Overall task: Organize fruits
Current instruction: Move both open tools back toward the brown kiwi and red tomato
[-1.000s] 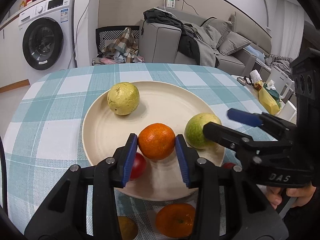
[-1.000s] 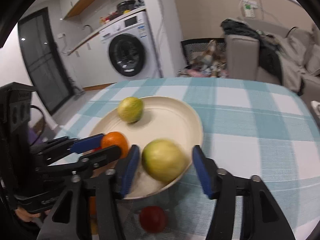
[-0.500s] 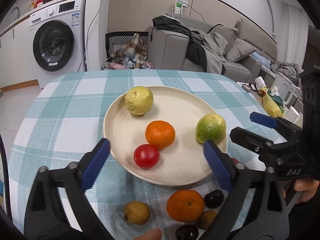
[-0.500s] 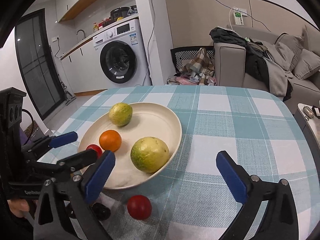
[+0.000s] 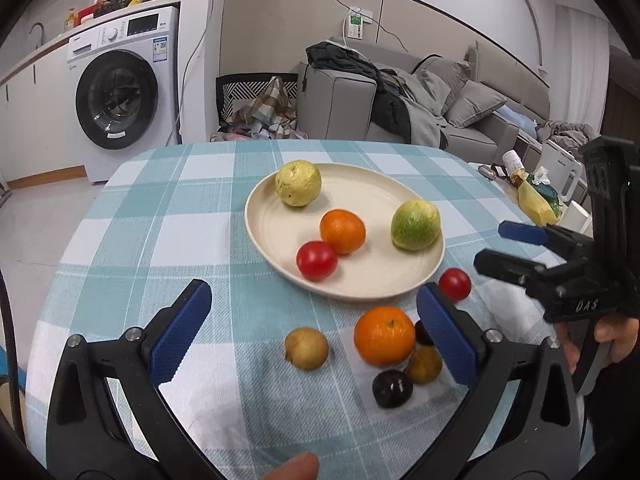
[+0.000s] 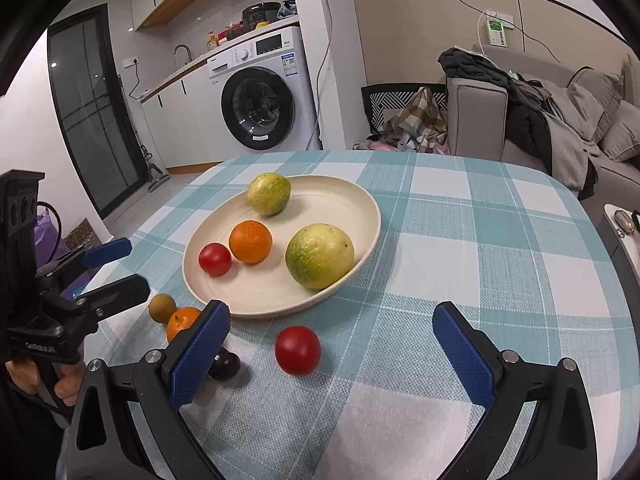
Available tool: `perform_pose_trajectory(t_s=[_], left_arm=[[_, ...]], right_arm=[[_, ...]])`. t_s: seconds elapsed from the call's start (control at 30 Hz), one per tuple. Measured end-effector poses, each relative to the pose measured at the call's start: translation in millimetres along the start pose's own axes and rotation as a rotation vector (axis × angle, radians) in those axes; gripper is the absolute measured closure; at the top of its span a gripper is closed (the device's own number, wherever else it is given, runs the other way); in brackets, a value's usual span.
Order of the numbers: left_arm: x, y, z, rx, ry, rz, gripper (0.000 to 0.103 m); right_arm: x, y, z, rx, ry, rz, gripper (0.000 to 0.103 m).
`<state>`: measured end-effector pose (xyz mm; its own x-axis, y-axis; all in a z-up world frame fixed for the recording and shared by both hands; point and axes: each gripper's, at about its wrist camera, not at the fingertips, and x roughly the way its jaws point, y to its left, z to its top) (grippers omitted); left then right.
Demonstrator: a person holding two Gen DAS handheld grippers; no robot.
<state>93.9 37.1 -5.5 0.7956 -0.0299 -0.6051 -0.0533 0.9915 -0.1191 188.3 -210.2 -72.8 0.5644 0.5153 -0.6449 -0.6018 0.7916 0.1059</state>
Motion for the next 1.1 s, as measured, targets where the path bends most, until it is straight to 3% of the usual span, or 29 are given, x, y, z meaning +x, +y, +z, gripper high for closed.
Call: perform_pose_trajectory(t_s=[0.23, 0.53, 0.67, 0.8, 0.87, 0.9, 1.03, 1.1], left_arm=[[5, 6, -10, 0.004, 0.063, 0.014, 0.001], [6, 18, -11, -0.023, 0.065, 0.037, 0.001], [10, 26, -10, -0.062, 0.09, 0.007, 0.001], [11, 29, -10, -0.057, 0.095, 0.04, 0.001], [14, 29, -11, -0.064, 0.114, 0.017, 0.002], [16, 28, -12, -0.063, 0.131, 0.004, 0.004], [24, 20, -16, -0.02, 0.173, 0.004, 0.024], [27, 16, -18, -0.007, 0.186, -0.012, 0.027]], right_arm=[[4, -1, -4, 0.002, 0.031, 0.005, 0.0], [14, 12, -13, -0.041, 0.102, 0.029, 0.0], [17, 8, -14, -0.022, 0.123, 0.034, 0.002], [21, 4, -16, -0.003, 0.154, 0.056, 0.021], [25, 4, -16, -0.001, 0.17, 0.067, 0.024], [24, 4, -16, -0.003, 0.167, 0.078, 0.03], [27, 8, -18, -0.012, 0.188, 0.116, 0.038], [27, 9, -18, -0.016, 0.19, 0.131, 0.046]])
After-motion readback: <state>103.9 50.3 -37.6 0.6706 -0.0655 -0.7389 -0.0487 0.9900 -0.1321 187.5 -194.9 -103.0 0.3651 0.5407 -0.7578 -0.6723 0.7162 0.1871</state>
